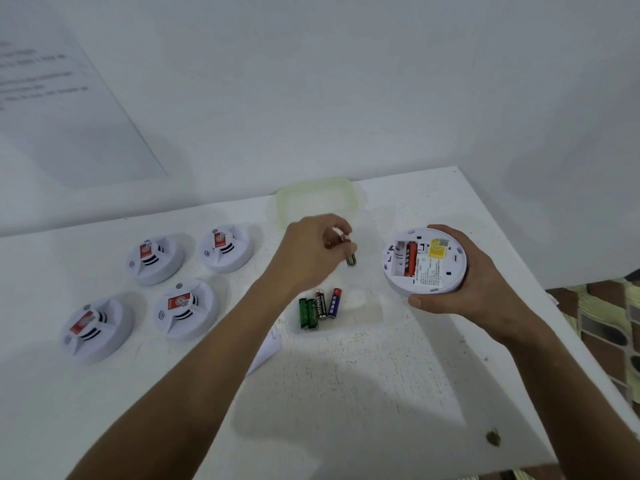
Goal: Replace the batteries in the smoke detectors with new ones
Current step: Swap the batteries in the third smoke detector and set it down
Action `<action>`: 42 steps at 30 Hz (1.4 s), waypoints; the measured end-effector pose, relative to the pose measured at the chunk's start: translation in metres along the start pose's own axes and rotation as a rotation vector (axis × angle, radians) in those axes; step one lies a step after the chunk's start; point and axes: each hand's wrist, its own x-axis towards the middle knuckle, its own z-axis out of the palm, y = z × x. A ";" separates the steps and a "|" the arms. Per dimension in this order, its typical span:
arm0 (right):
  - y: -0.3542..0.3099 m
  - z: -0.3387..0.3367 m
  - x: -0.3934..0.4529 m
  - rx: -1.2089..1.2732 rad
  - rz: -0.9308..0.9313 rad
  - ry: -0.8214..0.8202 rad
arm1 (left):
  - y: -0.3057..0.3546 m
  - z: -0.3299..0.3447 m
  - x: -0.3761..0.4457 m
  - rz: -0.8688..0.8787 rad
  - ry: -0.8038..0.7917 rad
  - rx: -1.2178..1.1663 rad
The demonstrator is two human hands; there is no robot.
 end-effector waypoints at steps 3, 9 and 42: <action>0.001 0.000 -0.007 0.006 0.009 0.000 | -0.005 0.012 -0.022 -0.084 -0.235 0.104; -0.001 0.001 -0.016 0.030 0.032 -0.028 | -0.017 0.036 -0.022 -0.187 -0.225 0.323; 0.000 0.032 0.008 -0.079 -0.099 -0.121 | 0.028 0.007 -0.031 0.011 -0.362 -0.005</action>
